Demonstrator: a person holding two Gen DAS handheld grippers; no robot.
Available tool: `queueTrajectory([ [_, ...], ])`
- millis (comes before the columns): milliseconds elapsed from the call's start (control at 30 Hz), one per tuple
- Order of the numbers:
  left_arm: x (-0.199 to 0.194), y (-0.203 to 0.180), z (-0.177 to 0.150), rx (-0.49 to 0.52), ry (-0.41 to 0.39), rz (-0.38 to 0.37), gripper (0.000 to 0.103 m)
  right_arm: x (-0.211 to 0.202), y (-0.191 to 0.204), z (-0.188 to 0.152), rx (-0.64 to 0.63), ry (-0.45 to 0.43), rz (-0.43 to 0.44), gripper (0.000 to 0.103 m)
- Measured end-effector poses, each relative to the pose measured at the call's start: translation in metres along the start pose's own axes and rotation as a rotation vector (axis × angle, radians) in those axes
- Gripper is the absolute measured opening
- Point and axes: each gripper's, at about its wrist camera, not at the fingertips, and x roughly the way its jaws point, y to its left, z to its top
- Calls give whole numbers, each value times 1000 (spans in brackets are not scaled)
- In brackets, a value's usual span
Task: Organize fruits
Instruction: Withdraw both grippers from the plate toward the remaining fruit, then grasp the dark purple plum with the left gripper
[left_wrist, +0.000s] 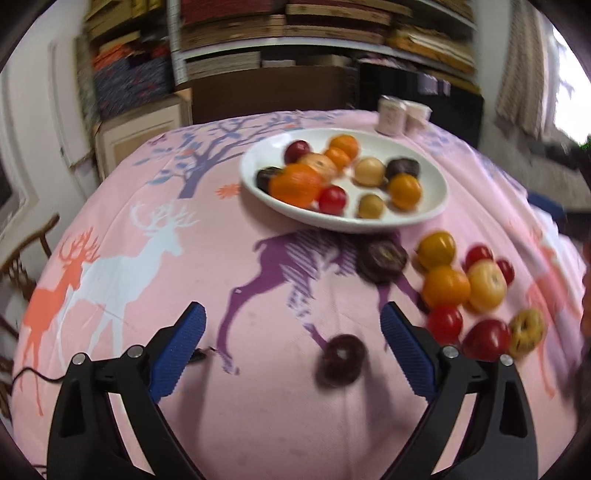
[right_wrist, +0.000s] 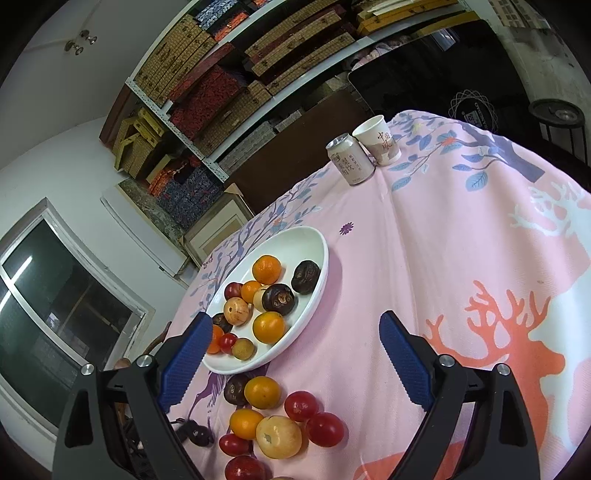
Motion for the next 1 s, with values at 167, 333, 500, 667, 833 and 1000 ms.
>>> queueTrajectory([
  [167,-4,0,-7,2,23,-85,70,1,-2,1,-3,5,-2,92],
  [333,7,3,-9,-23,89,-139,49,2,-4,0,-10,11,-8,92],
  [500,10,4,-10,-34,97,-144,48,4,-2,-2,-9,18,-15,92],
  [667,18,7,-10,-51,137,-160,39,6,7,-7,-55,29,-36,92],
  [833,16,11,-10,-68,132,-165,34,9,9,-10,-78,43,-75,92],
  [1000,14,15,-9,-90,117,-171,30,2,18,-30,-209,73,-158,92],
])
